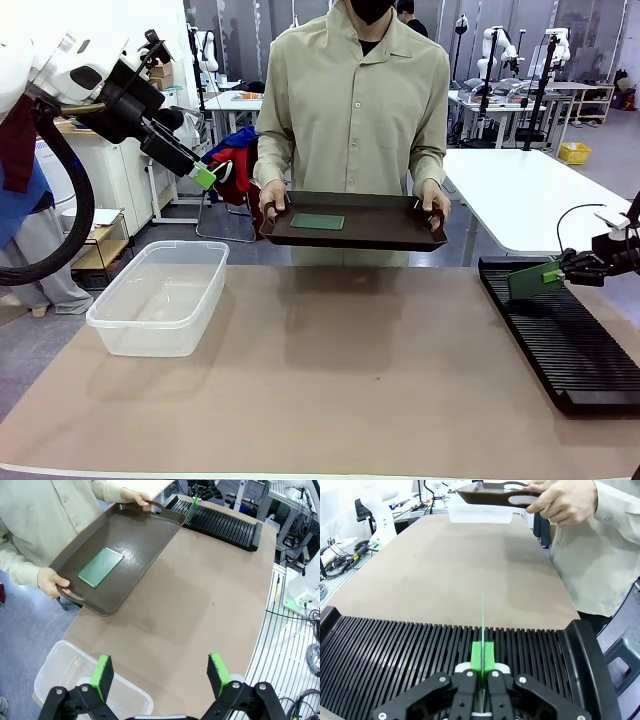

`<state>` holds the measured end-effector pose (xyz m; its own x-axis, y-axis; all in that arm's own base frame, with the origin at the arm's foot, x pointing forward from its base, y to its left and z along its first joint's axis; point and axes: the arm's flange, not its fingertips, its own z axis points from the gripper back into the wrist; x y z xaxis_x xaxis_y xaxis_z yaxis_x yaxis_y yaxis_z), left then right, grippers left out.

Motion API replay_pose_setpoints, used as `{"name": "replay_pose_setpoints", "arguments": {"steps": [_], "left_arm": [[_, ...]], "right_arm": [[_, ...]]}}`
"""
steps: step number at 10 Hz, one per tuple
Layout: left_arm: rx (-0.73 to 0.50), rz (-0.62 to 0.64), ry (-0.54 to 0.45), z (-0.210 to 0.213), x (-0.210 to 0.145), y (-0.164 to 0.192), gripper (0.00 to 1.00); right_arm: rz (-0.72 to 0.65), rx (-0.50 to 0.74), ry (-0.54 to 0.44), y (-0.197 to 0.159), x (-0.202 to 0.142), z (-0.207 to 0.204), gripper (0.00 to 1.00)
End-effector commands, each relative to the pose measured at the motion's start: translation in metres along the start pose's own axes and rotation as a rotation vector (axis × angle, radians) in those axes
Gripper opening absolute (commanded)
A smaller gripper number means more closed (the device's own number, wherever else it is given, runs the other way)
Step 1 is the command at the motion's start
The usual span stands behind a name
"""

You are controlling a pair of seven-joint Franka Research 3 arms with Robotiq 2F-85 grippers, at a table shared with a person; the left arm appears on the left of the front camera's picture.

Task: Sort PCBs into racks and boxes based on the side picked up.
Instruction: If the short side of the Blank PCB is picked up, insert it into the PCB Rack ; if the long side is picked up, place it in the Organizing box.

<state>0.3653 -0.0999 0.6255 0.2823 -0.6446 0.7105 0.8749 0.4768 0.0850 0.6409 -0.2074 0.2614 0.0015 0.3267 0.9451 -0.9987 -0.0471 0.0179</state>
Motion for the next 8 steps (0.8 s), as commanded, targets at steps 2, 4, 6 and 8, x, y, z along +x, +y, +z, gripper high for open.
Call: {"name": "replay_pose_setpoints", "arguments": {"steps": [2,4,6,8], "left_arm": [[-0.007,0.002,0.003,0.0,-0.001,-0.001,1.0],[-0.007,0.002,0.003,0.0,-0.001,-0.001,1.0],[-0.007,0.002,0.003,0.0,-0.001,-0.001,1.0],[-0.007,0.002,0.003,0.0,-0.001,-0.001,1.0]], "right_arm": [[-0.036,0.008,-0.007,-0.01,-0.011,0.001,0.02],[-0.04,0.019,-0.012,-0.012,-0.016,0.0,0.02],[-0.059,0.019,0.029,-0.015,-0.022,0.004,0.02],[-0.065,0.027,0.071,-0.017,-0.026,0.006,0.02]]}}
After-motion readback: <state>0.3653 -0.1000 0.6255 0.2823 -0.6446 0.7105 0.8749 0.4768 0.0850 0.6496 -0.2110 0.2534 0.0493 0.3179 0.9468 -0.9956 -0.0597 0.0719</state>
